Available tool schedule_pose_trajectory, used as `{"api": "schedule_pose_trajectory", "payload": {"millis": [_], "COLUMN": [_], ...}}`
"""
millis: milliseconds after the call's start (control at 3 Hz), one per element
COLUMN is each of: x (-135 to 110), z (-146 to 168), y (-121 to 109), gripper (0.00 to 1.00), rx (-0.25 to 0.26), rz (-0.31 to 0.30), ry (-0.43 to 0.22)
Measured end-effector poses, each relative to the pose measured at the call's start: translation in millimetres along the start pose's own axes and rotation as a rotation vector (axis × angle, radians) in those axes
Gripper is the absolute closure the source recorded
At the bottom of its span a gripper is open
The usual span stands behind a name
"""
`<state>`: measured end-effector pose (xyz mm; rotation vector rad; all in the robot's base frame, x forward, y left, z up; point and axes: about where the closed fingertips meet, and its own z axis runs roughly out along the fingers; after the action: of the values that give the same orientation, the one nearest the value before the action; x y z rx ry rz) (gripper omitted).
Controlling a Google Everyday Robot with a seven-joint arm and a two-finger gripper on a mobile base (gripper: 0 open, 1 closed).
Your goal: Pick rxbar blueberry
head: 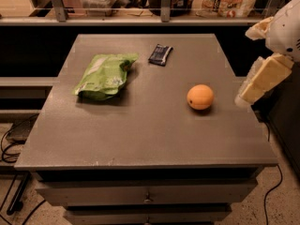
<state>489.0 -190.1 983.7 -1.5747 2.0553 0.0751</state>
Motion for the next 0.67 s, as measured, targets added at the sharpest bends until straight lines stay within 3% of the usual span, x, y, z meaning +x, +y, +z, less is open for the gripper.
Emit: {"api": "schedule_pose_trajectory", "payload": {"millis": [333,667], "x": [-9.5,-30.6], "z": [15.5,47.7], "y": [-12.6,-44.8], "gripper": [0.00,0.00], "rx": [0.019,0.044], "rz": [0.030,0.071], "ry": [-0.049,-0.143]}}
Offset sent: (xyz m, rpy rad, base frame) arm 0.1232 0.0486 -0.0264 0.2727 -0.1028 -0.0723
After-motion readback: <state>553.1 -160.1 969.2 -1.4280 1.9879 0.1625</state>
